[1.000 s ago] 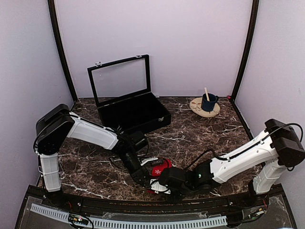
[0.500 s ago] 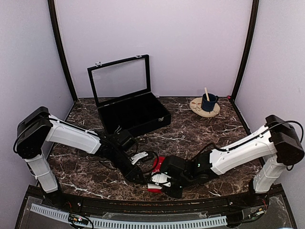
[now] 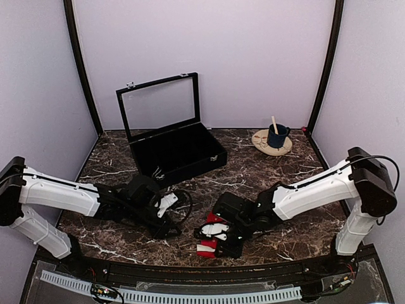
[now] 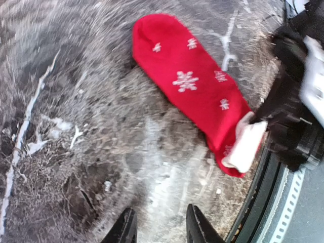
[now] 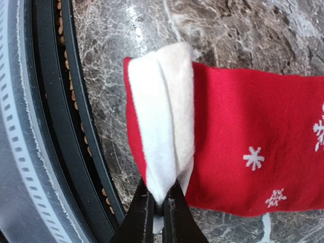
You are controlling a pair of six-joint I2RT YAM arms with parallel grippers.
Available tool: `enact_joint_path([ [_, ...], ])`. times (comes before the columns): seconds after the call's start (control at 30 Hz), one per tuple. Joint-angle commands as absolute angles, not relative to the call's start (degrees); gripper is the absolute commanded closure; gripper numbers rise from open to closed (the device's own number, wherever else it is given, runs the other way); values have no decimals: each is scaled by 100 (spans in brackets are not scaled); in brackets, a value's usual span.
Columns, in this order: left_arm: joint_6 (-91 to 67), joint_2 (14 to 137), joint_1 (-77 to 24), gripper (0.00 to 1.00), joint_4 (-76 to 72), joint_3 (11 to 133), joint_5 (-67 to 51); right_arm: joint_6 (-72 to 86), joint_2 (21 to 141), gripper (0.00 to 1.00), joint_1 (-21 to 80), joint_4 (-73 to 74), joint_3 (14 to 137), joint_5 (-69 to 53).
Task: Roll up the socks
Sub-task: Roll the sock at the center of the board.
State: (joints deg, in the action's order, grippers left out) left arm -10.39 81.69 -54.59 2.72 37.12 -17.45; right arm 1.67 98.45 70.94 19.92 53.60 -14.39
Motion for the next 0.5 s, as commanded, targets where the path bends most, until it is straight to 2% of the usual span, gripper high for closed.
enact_joint_path([
  [0.0, -812, 7535, -6070, 65, 55, 3428, -851, 339, 10049, 100, 6765, 2227, 5497, -2449],
  [0.27, -366, 6997, -7006, 62, 4, 3269, 50, 623, 10152, 100, 6205, 2112, 5465, -3529],
  [0.47, 329, 7519, -7385, 60, 0, 3543, 70, 726, 10363, 100, 6003, 2188, 5559, -4110],
])
